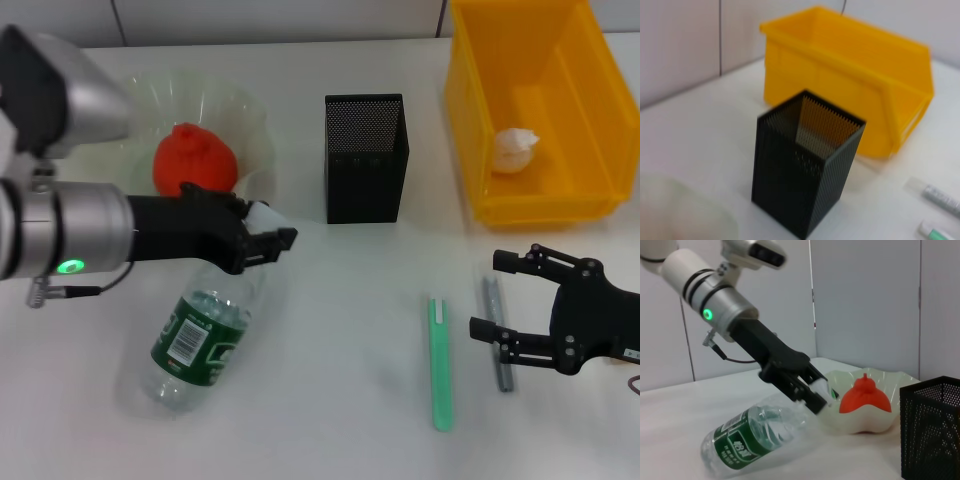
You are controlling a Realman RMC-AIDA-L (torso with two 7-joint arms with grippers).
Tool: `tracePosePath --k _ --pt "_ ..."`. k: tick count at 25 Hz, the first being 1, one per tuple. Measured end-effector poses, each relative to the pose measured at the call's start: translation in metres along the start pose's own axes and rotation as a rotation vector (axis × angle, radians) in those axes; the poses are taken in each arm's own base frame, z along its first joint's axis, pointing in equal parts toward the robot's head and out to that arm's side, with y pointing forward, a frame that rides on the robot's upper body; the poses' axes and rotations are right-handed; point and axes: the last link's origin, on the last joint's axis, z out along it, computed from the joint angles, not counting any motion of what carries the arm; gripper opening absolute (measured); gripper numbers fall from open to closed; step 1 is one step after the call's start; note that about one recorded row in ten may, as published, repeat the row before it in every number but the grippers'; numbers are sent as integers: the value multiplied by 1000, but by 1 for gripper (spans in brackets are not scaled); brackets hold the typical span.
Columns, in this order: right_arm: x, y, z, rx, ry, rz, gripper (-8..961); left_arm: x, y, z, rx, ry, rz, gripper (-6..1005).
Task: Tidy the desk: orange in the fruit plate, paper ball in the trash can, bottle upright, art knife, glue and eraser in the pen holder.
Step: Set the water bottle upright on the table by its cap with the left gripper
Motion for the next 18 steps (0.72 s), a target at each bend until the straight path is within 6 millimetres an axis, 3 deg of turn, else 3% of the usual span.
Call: tracePosePath --k 2,12,18 --pt "-2 -1 0 -1 0 1 840 -10 -7 -15 1 62 40 463" --pt "-9 -2 5 -32 11 6 840 -38 -19 -53 -23 286 100 455" --pt "-11 -2 7 -40 12 8 840 -50 -24 -65 -33 367 102 450"
